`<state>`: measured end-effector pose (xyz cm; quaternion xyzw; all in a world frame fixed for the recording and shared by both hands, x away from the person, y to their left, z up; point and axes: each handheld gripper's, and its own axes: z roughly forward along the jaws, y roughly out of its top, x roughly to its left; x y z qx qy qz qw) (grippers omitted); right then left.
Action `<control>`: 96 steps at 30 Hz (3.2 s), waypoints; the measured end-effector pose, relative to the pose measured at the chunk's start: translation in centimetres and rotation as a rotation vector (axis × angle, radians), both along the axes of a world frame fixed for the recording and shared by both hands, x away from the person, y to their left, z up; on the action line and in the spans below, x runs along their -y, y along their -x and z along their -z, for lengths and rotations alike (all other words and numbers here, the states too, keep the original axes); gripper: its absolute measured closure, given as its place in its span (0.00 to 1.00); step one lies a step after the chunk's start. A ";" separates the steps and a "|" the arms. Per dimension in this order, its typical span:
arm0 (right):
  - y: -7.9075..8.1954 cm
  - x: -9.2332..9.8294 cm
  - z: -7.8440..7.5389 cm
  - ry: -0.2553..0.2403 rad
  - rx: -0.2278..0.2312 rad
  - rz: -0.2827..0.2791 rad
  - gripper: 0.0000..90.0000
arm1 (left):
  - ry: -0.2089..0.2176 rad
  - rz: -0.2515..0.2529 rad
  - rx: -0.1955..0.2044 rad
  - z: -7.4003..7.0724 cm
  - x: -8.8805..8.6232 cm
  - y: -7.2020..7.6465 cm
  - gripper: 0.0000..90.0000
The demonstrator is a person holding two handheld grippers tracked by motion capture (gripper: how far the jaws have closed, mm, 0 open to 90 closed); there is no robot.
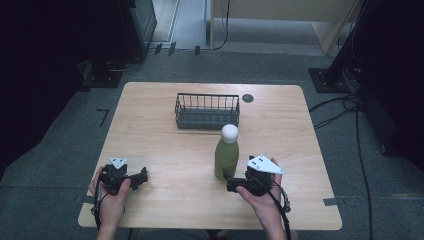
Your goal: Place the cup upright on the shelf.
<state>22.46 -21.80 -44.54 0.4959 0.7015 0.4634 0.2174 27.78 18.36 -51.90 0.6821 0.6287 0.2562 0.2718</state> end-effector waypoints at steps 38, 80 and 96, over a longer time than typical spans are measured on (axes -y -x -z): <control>-2.3 -3.7 0.6 -0.013 0.061 0.080 0.20 | -0.002 0.002 -0.003 0.0 0.0 0.0 0.00; -7.3 -4.0 -4.7 0.007 0.140 0.098 0.22 | -0.002 0.008 -0.003 0.0 0.0 0.0 0.00; -10.6 -4.6 -8.1 0.028 0.199 0.137 0.22 | -0.001 0.010 -0.003 0.0 0.0 0.0 0.00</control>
